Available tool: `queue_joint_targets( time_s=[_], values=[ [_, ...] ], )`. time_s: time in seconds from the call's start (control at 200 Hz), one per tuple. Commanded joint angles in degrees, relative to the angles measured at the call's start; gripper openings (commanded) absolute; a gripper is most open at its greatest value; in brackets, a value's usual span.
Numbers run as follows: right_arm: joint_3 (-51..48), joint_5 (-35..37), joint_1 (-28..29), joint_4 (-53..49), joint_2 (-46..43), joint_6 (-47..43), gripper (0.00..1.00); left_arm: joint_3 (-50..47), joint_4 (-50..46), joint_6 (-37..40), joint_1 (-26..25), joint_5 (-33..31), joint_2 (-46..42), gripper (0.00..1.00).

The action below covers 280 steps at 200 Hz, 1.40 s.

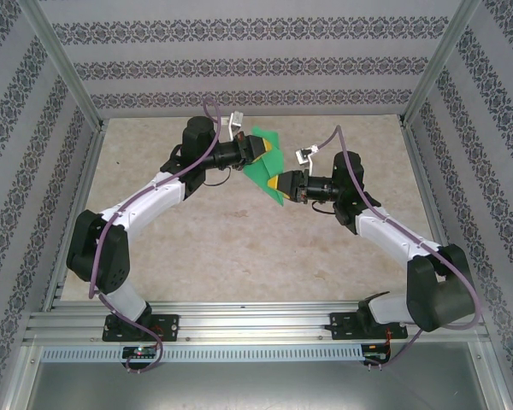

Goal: Fold a paper plane with a square sheet of paper (fold left side to right side)
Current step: Turn over the paper at the center of the table.

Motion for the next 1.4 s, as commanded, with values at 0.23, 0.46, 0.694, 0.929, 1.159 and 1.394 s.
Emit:
queue_joint_targets(
  time_s=[0.23,0.46,0.694,0.929,1.159,1.394],
  values=[
    [4.13,3.55,0.05,-17.38,-1.32,-13.16,0.05,0.81,-11.78,8.83,-0.13,-3.37,-2.3,0.36],
    [12.75,21.36,1.92,-47.01,-1.37,-33.44,0.03,1.09,-29.91,19.36,2.78,-15.61,-10.01,0.61],
    [22.99,65.43,13.38,-67.64,5.63,-42.23,0.02,-3.31,-42.32,23.4,3.42,-42.44,-21.56,0.69],
    [30.91,94.76,22.97,-75.81,22.18,-43.63,0.02,-10.27,-44.45,20.53,4.65,-53.37,-29.85,0.75],
    [38.23,107.47,27.62,-79.59,37.61,-44.74,0.02,-12.34,-45.56,19.86,6.31,-54.11,-32.87,0.77],
    [41.49,105.66,30.51,-80.59,47.06,-44.77,0.1,-13.06,-45.52,19.68,7.02,-53.07,-33.08,0.78]
  ],
)
